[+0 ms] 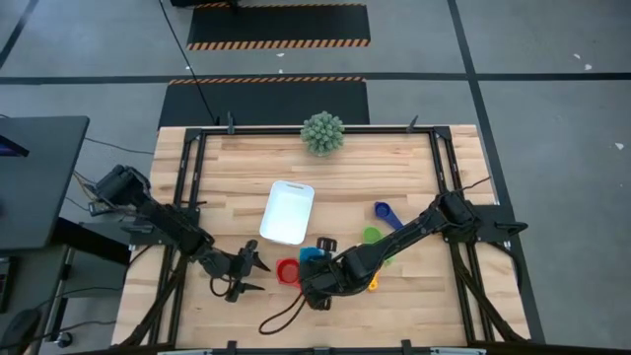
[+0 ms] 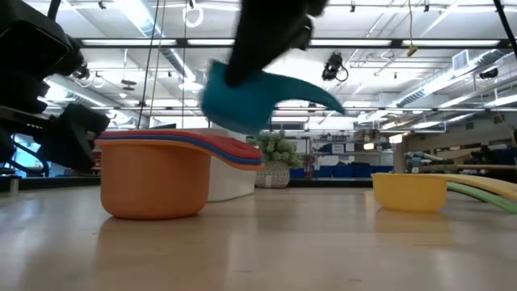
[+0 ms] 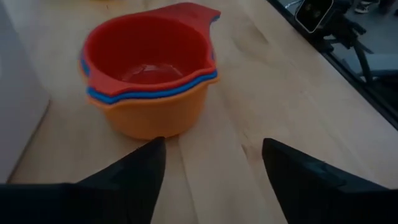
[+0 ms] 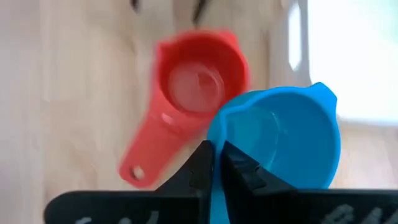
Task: Nest measuring cups in basket
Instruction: Stack the light blue measuring cup on the top of the red measuring cup
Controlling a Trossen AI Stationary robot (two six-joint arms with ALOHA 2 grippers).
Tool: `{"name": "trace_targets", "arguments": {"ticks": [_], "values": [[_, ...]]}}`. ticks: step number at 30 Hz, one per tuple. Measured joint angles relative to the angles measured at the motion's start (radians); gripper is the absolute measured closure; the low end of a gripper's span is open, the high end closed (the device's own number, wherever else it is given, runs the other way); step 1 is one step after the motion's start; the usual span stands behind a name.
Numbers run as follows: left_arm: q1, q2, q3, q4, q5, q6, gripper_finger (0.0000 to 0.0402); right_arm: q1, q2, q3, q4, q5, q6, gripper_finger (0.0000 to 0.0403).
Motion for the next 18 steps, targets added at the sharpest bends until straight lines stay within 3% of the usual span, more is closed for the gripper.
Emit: {"name": "trace_targets", "arguments": {"ticks": [9, 18], "values": [[0.000, 0.032, 0.047, -0.011, 0.000, 0.050, 0.0130, -0.001, 0.020, 0.001, 0.255, -0.034, -0.165, 0.0377], [0.003, -0.076, 0.046, -0.201, 0.003, -0.010, 0.0131, -0.033, 0.073, 0.000, 0.304, -0.113, -0.173, 0.0377]]}}
